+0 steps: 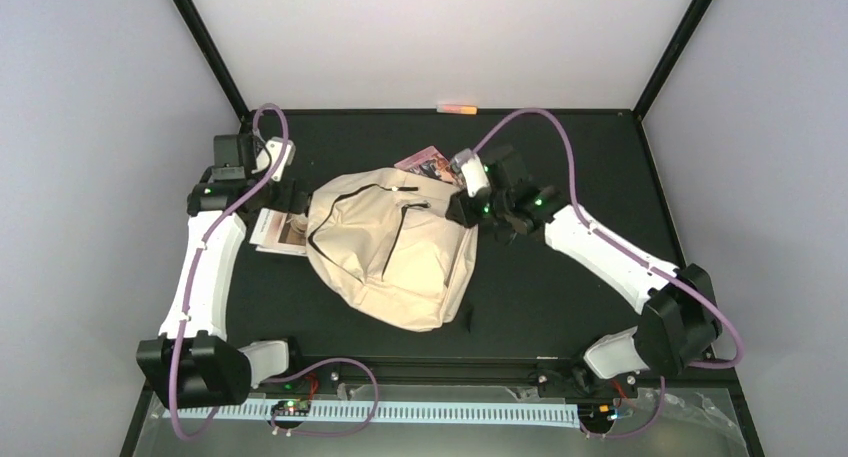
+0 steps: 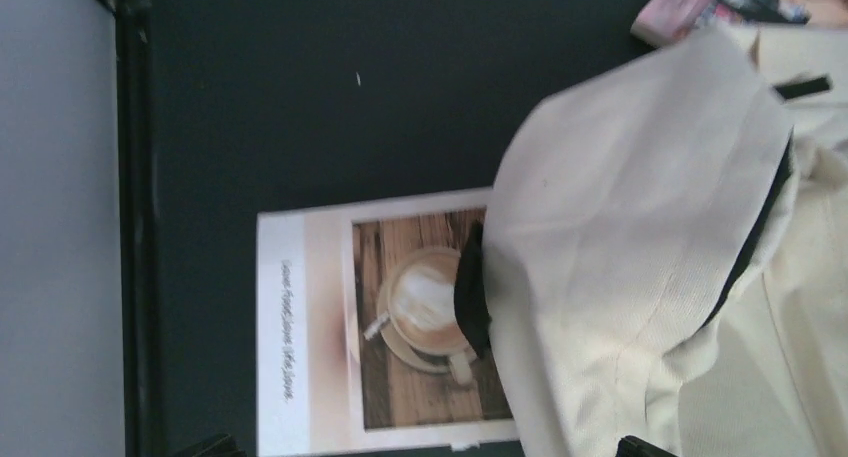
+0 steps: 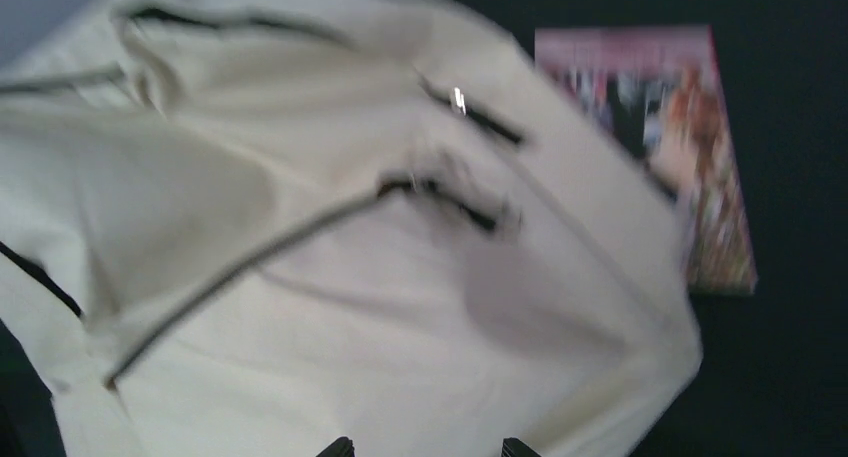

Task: Pack the student bag

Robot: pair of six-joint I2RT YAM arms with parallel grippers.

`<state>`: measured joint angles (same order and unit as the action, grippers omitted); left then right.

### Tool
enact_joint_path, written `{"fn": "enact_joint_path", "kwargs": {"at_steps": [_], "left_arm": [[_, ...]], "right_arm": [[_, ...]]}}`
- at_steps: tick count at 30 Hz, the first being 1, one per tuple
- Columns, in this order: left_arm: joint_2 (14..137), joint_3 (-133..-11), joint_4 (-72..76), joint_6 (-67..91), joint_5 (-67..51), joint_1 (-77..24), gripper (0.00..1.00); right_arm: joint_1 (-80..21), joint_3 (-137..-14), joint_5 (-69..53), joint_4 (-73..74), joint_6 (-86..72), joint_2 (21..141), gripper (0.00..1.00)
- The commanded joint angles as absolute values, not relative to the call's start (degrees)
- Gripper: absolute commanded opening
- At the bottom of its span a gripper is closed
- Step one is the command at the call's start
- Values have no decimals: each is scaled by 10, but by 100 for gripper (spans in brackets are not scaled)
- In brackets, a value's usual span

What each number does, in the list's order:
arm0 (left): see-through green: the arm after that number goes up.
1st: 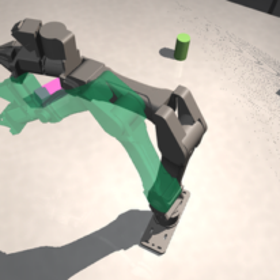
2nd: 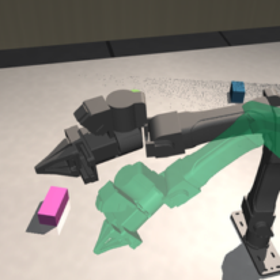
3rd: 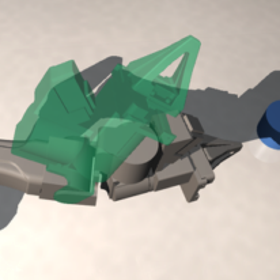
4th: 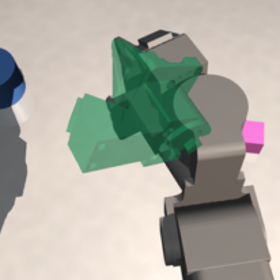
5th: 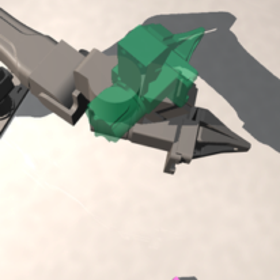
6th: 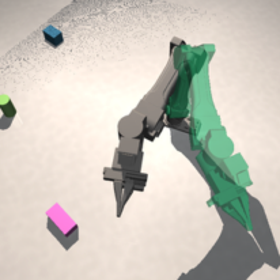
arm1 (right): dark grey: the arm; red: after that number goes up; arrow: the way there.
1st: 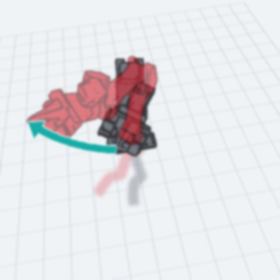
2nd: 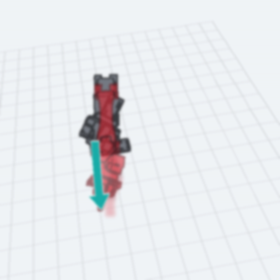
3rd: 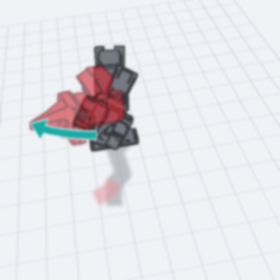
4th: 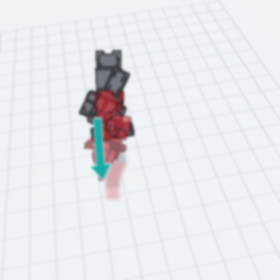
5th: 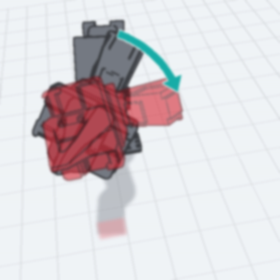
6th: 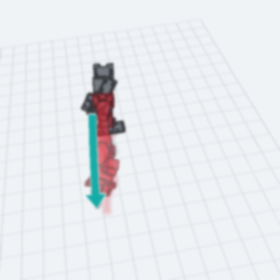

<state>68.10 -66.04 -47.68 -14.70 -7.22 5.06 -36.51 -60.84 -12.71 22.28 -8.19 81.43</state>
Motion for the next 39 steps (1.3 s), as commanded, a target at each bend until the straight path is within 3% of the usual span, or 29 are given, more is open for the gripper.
{"fn": "enact_joint_path", "kwargs": {"at_steps": [1, 4, 13, 23, 26, 27, 28, 30, 31, 34, 39], "left_arm": [[688, -724, -467, -201, -99, 58, 99], [735, -768, -464, -226, -218, 28, 99], [1016, -973, -570, -250, -347, -70, 99], [1192, -1000, -509, -295, -172, -113, 99], [1226, -1000, -507, -312, -194, -113, 99], [1233, -1001, -513, -319, -215, -114, 92], [1239, -1002, -521, -325, -239, -114, 74], [1237, -1006, -539, -331, -288, -113, 21], [1227, -1006, -542, -330, -310, -112, 4], [1165, -992, -524, -317, -397, -104, 2], [1018, -965, -475, -293, -437, -106, 2]], "right_arm": [[-363, -717, -143, 279, 4, 846, 39], [-356, -796, -172, 295, 29, 901, 39], [-353, -953, -278, 333, 64, 1059, 39], [-353, -1056, -327, 379, 85, 1207, 42], [-353, -1070, -333, 383, 86, 1225, 42], [-352, -1070, -334, 380, 84, 1226, 42], [-352, -1069, -333, 376, 82, 1226, 42], [-349, -1064, -334, 370, 77, 1220, 42], [-348, -1060, -334, 367, 74, 1214, 41], [-342, -1037, -333, 357, 70, 1182, 41], [-342, -963, -340, 318, 90, 1065, 40]]}}
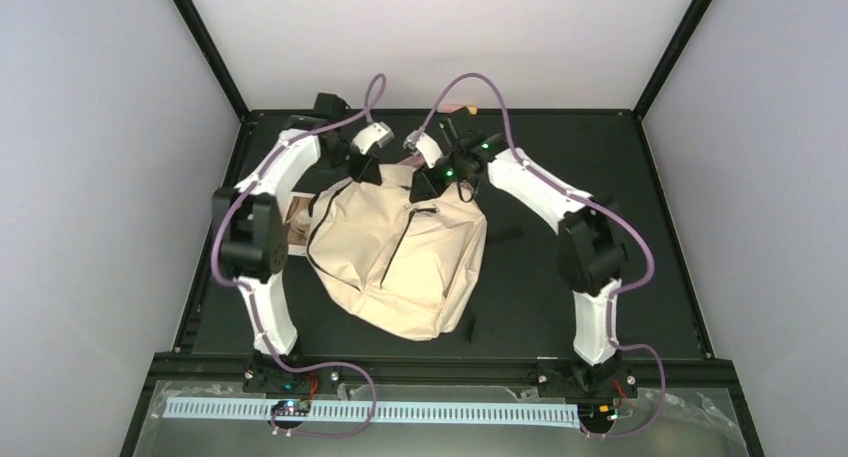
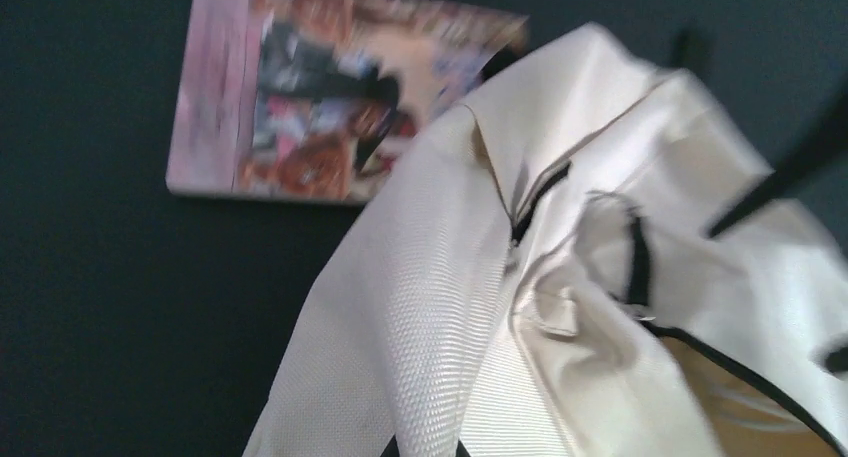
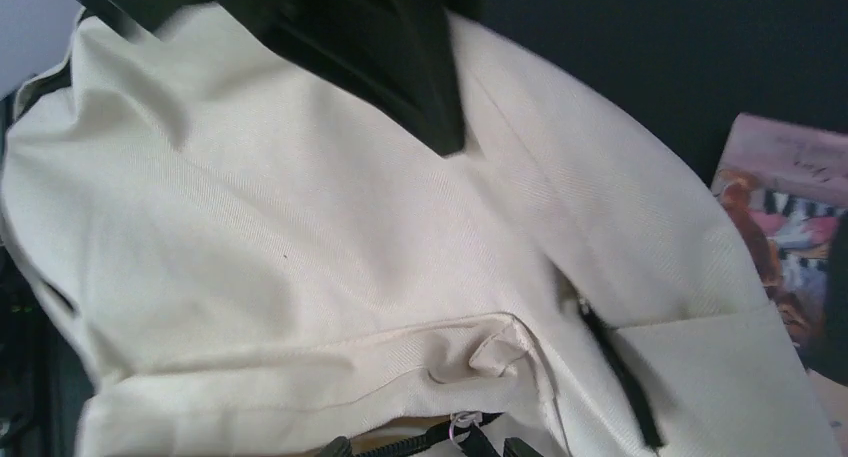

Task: Pack the student bag

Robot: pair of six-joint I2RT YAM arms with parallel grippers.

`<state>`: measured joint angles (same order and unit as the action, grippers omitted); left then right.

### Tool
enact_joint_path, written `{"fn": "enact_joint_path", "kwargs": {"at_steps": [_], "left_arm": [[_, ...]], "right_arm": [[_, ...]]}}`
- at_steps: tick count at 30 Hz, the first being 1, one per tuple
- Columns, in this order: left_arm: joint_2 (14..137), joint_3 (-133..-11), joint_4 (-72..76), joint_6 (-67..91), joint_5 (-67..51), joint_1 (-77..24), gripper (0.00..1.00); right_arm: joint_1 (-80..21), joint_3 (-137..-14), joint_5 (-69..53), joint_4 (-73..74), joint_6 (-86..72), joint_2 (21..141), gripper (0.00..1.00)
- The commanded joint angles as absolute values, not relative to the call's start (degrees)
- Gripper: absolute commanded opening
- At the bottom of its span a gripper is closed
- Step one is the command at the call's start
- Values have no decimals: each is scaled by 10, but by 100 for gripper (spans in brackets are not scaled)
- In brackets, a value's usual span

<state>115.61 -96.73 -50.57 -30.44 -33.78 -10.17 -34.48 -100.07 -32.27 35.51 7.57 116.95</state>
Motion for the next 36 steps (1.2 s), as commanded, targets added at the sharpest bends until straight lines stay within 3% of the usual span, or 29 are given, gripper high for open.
{"fn": "enact_joint_path", "kwargs": {"at_steps": [1, 9, 17, 24, 36], "left_arm": [[996, -961, -471, -289, -441, -106, 1], [858, -868, -417, -255, -435, -136, 2], [841, -948, -478, -235, -408, -152, 2], [831, -986, -519, -228, -425, -168, 2], [831, -1022, -538, -226, -446, -177, 2]], "right_arm": [[-342, -944, -345, 309, 97, 1037, 40], [-377, -772, -266, 230, 129, 881, 39], [-397, -763, -166, 234, 185, 866, 31], [-396, -789, -113, 243, 225, 896, 31], [-396, -797, -156, 248, 301, 893, 45]]}}
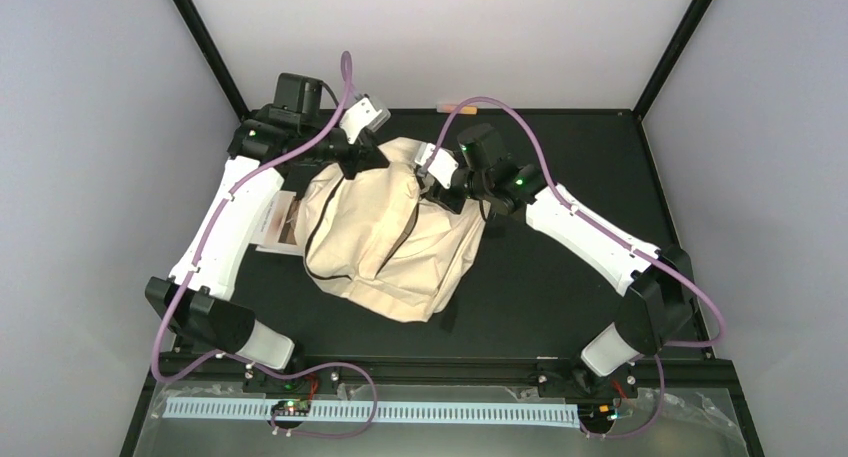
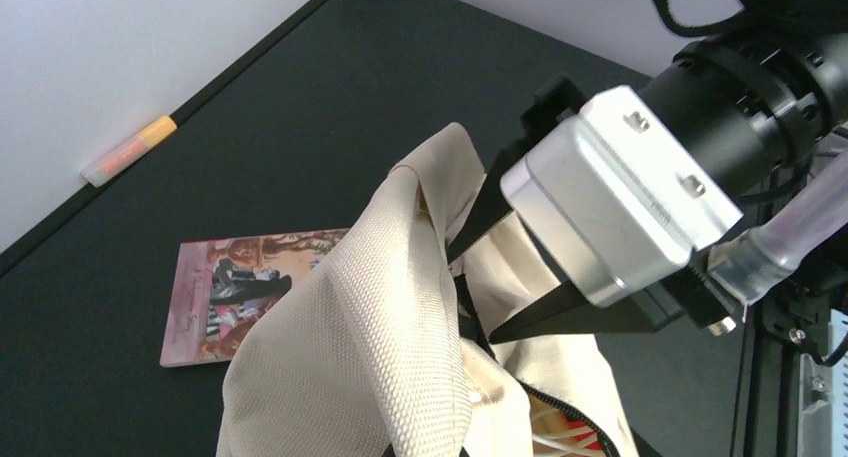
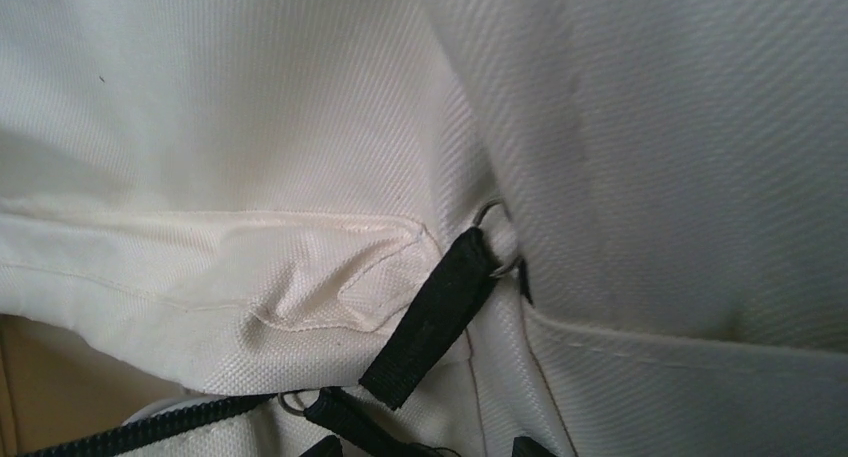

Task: Pack the student bag

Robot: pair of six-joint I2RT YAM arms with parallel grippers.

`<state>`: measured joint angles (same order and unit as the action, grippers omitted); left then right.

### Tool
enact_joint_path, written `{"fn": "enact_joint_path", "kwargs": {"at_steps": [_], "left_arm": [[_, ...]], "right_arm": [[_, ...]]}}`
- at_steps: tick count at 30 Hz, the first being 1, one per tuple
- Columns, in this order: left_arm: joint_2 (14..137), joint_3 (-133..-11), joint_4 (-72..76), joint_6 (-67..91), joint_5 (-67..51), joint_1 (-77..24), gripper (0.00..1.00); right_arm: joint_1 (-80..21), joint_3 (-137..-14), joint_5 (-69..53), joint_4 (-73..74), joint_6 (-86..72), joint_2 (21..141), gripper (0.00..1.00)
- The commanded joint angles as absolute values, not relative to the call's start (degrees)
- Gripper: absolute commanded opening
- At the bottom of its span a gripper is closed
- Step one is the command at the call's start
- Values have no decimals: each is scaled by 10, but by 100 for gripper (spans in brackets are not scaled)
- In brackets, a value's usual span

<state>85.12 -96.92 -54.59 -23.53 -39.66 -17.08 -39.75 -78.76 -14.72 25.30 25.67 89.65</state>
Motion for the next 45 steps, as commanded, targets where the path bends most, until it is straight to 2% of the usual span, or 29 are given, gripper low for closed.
{"fn": "enact_joint_path", "kwargs": {"at_steps": [1, 6, 11, 15, 22, 45], "left_arm": [[832, -1024, -539, -225, -450, -177, 2], [835, -1031, -539, -215, -470, -177, 2], [836, -1030, -539, -208, -480, -178, 2], [834, -1031, -535, -203, -461, -178, 2], [834, -1031, -479, -106, -330, -173, 2], [844, -1076, -450, -34, -267, -164, 2]], "right_arm": [[-396, -798, -163, 251, 309, 895, 45], [-397, -801, -191, 242, 318, 901, 41], [-397, -803, -225, 233, 316, 907, 14], [-397, -797, -235, 239, 314, 898, 1], [-405, -769, -251, 244, 262, 859, 1], [-515, -653, -219, 199, 154, 794, 1]]}}
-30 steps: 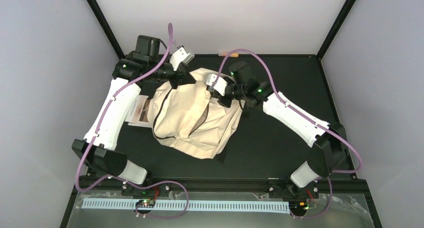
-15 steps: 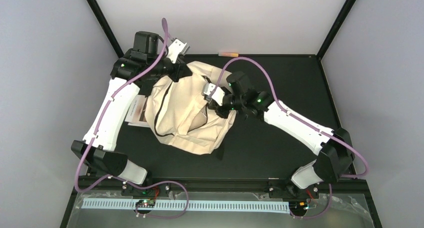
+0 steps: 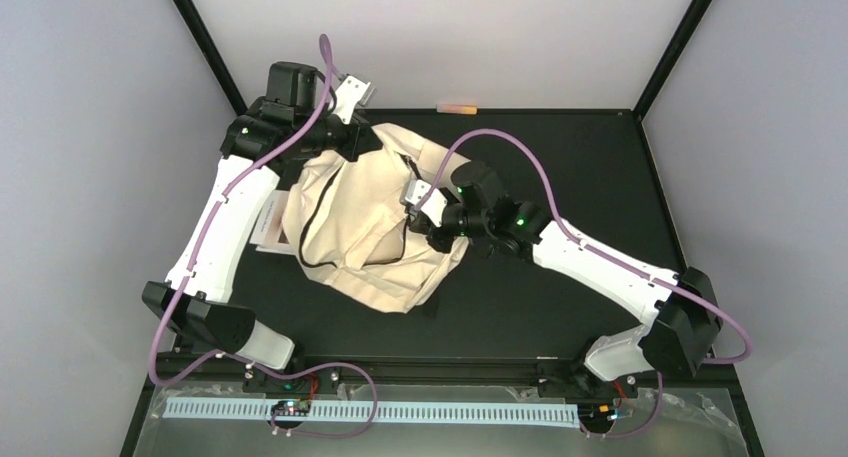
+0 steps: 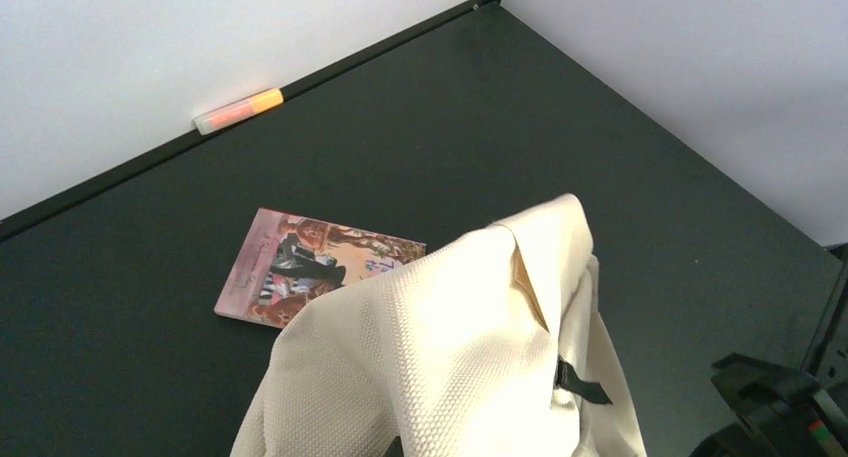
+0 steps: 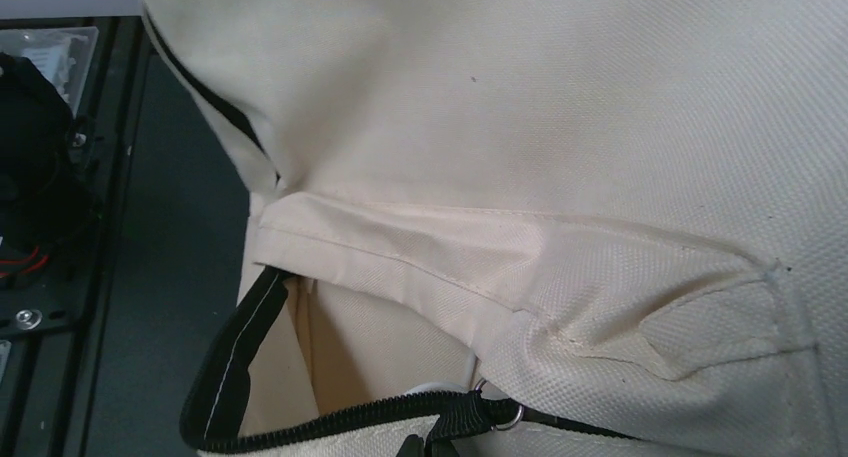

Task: Pack the student bag

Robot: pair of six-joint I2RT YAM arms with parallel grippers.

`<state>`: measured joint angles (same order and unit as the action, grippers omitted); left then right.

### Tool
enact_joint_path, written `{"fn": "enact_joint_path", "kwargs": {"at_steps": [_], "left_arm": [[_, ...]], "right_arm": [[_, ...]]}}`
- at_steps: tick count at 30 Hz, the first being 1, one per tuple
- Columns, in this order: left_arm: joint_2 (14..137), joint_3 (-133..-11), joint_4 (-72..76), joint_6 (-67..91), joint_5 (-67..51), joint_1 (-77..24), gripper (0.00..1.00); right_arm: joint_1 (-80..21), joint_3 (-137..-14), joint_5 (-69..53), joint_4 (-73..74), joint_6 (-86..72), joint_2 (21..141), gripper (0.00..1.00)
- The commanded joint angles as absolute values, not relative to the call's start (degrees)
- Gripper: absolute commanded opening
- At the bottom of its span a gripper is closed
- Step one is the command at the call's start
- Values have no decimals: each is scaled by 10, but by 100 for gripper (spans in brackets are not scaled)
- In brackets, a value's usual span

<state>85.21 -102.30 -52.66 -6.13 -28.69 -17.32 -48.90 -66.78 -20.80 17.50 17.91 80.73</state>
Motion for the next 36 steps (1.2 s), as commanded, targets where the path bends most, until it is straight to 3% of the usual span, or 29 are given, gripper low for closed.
{"fn": "enact_joint_path", "kwargs": {"at_steps": [1, 10, 11, 15, 21, 22, 25, 33, 34, 36], "left_arm": [[843, -1078, -449, -31, -266, -162, 1], [830, -1006, -432, -1, -290, -143, 2], [827, -986, -427, 0, -302, -143, 2], [815, -930, -410, -14, -346, -143, 2], [800, -947, -439, -96, -444, -145, 2], [801, -957, -450, -108, -455, -145, 2], [802, -977, -469, -127, -487, -145, 2], [776, -979, -491, -142, -505, -146, 2], [773, -979, -500, -146, -507, -146, 2], [765, -979, -510, -152, -512, -146, 1]], "right_arm": [[-521, -650, -216, 202, 154, 790, 1], [-541, -614, -154, 194, 132, 776, 1], [-532, -606, -150, 172, 115, 769, 6], [-475, -576, -177, 108, 44, 727, 34], [-339, -474, -254, -6, -79, 625, 97], [-314, -460, -256, -28, -89, 615, 100], [-278, -466, -230, -16, -58, 631, 100], [-238, -562, -306, 38, 35, 767, 100], [-238, -572, -317, 49, 42, 776, 98], [-239, -588, -364, 60, 47, 789, 84]]}}
